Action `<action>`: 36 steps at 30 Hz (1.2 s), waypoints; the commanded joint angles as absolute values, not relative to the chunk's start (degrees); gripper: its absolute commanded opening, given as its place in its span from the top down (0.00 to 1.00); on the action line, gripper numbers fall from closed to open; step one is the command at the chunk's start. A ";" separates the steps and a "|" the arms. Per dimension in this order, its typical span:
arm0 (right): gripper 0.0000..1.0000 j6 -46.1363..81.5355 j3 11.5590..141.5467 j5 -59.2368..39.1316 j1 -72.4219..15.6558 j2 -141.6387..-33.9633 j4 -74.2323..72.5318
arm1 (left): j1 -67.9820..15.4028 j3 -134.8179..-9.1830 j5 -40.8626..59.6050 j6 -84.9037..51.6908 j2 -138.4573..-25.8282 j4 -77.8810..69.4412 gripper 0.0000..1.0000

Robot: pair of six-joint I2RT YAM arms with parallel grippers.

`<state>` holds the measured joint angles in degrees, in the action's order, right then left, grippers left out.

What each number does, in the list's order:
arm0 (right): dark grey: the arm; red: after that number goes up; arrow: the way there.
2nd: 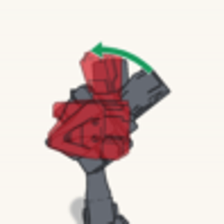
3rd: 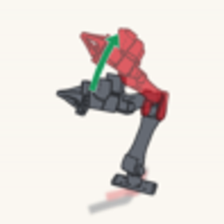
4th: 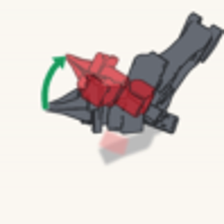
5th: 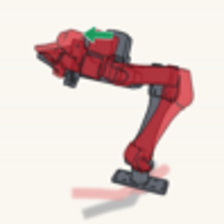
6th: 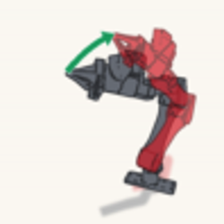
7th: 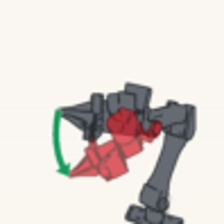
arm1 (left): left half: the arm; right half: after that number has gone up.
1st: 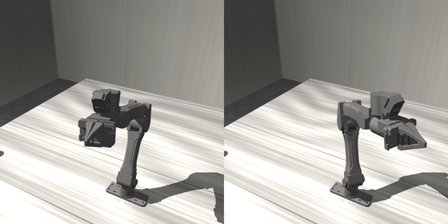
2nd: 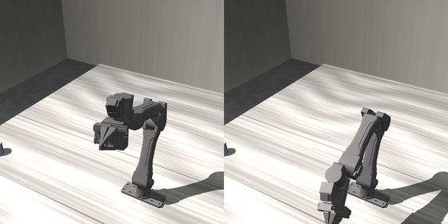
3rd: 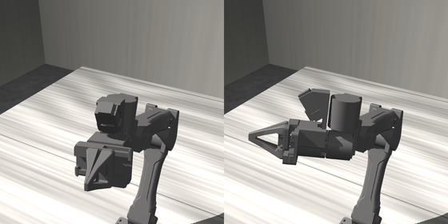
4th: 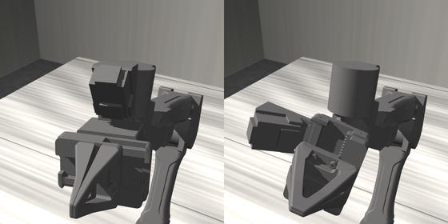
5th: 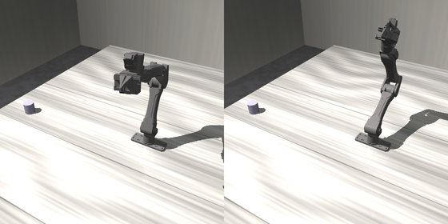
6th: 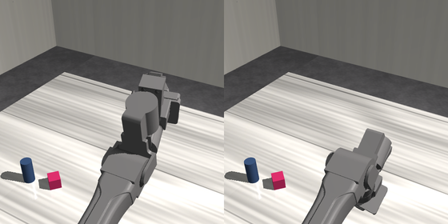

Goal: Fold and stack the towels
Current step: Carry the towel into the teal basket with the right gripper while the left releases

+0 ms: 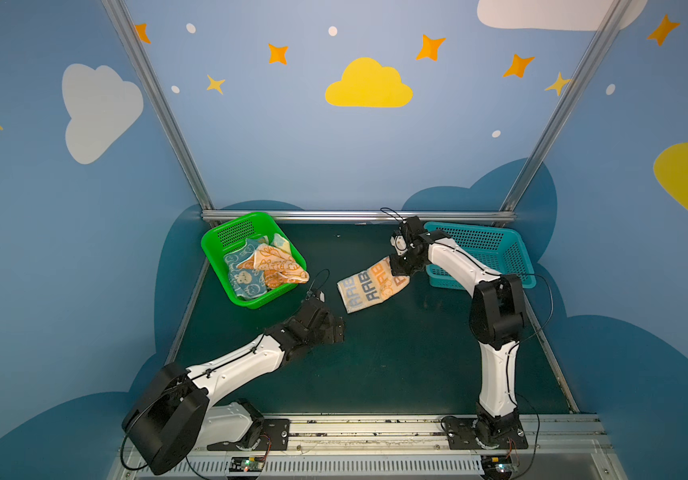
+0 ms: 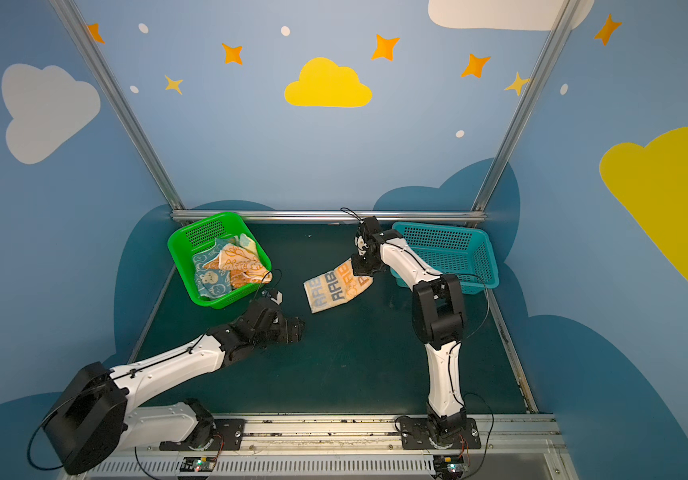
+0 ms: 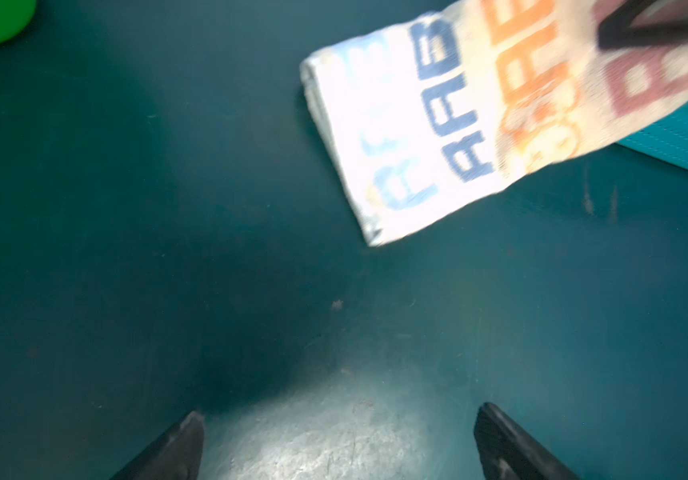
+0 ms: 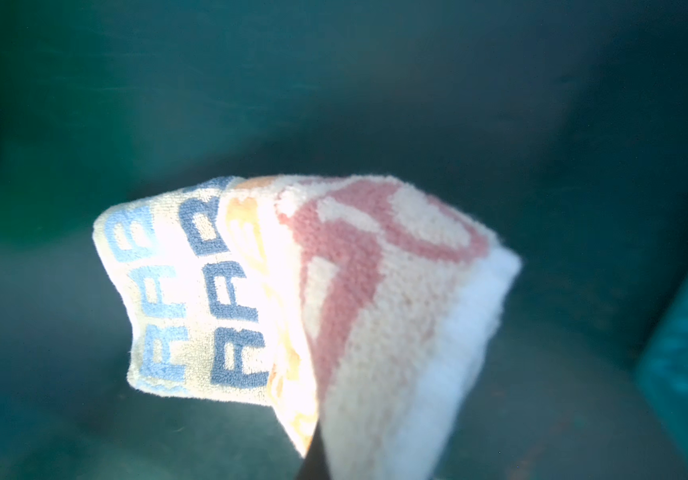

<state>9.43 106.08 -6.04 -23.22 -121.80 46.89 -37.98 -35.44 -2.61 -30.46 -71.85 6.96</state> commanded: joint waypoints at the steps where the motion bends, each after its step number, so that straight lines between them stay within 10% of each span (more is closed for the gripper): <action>1: 1.00 5.27 112.97 -3.42 -21.10 -124.00 54.07 | -37.61 -35.02 -4.04 -29.87 -72.08 8.26 0.00; 36: 1.00 -6.78 126.13 -4.09 2.31 -122.79 57.26 | -37.44 -37.35 -3.91 -30.48 -75.59 9.14 0.00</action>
<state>-4.97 126.74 -4.12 0.93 -124.27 58.02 -37.60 -35.66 -3.33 -30.30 -75.13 8.62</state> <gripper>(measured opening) 0.049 0.997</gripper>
